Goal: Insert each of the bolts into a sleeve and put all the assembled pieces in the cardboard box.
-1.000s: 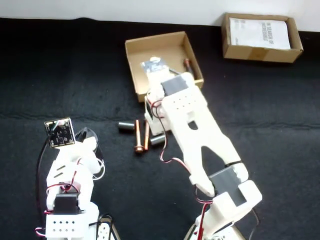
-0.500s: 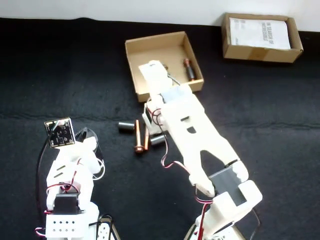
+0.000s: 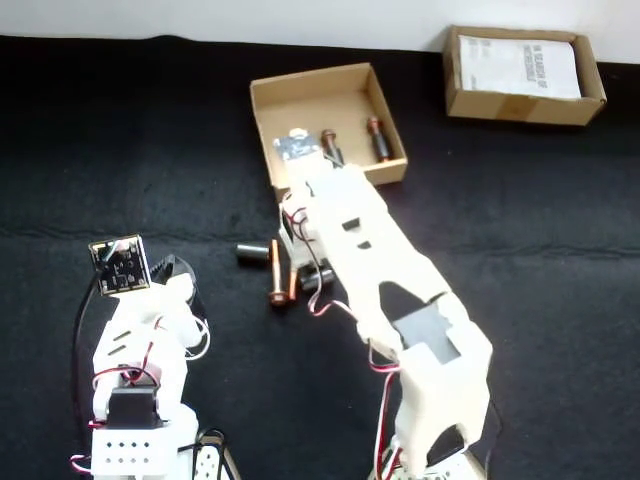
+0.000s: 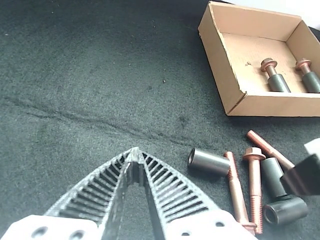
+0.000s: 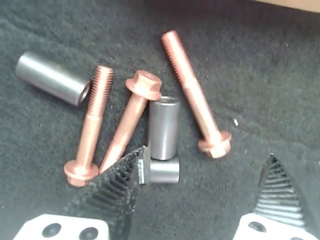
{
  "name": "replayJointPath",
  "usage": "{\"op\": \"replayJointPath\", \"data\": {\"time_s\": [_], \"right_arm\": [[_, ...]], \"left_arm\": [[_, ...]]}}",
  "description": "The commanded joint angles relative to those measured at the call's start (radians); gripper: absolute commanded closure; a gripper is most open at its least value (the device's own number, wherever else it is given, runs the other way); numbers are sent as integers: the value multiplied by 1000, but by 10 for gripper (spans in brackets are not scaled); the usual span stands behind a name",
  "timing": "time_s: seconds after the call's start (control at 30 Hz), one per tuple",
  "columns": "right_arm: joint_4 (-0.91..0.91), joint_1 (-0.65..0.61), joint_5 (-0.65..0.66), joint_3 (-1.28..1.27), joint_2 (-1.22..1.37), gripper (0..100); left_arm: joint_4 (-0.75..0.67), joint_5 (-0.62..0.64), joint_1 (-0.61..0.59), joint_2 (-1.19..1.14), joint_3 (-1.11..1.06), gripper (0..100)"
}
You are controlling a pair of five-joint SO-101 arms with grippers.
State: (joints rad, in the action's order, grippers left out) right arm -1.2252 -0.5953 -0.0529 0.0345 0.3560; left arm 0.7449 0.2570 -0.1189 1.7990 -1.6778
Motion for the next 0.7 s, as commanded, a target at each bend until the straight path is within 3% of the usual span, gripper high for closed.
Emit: {"op": "replayJointPath", "data": {"time_s": [0.0,0.23,0.4,0.67], "right_arm": [[2,-35,-8,82,8,670],[2,-77,-9,108,19,676],[7,-73,-3,108,18,820],[2,-71,-8,99,18,816]], "left_arm": [[-2,-9,-12,5,-16,983],[-2,-9,-12,5,-16,983],[-2,-9,-13,5,-16,983],[-2,-9,-13,5,-16,983]]}}
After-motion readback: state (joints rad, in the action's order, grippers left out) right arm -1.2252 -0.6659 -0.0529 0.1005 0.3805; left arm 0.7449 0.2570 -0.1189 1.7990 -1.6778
